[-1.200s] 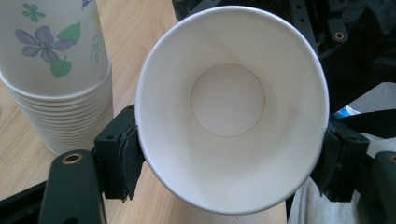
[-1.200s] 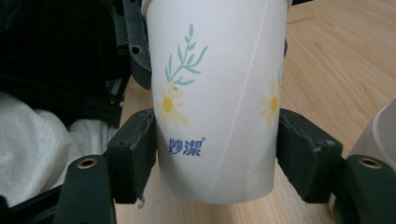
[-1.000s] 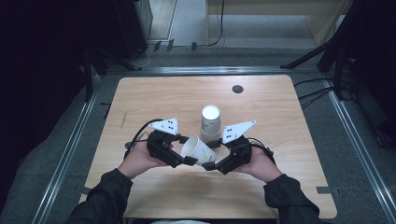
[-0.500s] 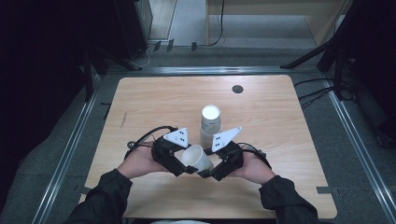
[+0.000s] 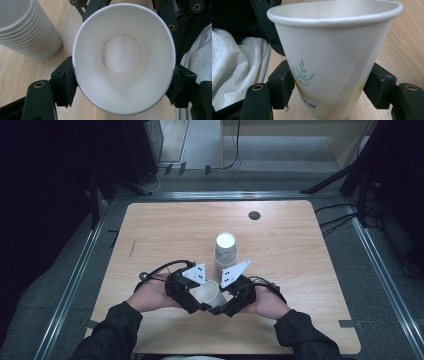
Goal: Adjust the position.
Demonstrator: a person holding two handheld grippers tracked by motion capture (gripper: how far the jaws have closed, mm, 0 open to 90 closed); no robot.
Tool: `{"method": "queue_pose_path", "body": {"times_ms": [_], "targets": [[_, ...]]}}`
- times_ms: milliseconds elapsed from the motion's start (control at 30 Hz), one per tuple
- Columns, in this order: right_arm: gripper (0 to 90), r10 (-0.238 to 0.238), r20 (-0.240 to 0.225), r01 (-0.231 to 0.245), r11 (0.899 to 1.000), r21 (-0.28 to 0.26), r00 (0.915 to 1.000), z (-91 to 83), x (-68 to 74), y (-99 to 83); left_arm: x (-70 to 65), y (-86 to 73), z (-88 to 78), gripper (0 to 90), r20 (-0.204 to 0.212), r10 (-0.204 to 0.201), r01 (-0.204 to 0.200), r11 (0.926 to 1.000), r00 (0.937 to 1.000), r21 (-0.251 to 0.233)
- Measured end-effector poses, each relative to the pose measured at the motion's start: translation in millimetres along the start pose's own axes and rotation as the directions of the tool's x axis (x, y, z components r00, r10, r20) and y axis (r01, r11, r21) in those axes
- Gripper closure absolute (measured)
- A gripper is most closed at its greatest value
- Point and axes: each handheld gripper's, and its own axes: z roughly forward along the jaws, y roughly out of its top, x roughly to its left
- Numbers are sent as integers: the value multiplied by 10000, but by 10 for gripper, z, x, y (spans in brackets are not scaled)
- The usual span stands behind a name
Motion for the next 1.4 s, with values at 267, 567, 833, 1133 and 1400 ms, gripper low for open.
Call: {"method": "queue_pose_path", "body": {"times_ms": [267, 567, 833, 1133, 1400], "targets": [[318, -52, 46, 51, 10000, 76, 10000, -10, 1, -2, 14, -15, 7, 173, 201, -39, 44, 9997, 9998, -259], [318, 139, 204, -130, 9990, -418, 9997, -117, -30, 12, 84, -48, -62, 129, 385, -644, 682, 9920, 9972, -1066], [318, 258, 357, -223, 9953, -943, 9990, -196, -34, 24, 119, -63, -120, 128, 482, -1023, 1097, 9755, 9936, -1906], [318, 367, 311, -320, 9895, -1408, 9988, -240, -20, 47, 142, -68, -169, 128, 799, -1438, 1612, 9426, 9864, -2924], [319, 387, 239, -336, 9824, -1840, 9990, -263, 1, 74, 123, -52, -168, 132, 910, -1671, 1892, 9078, 9817, -3742]]}}
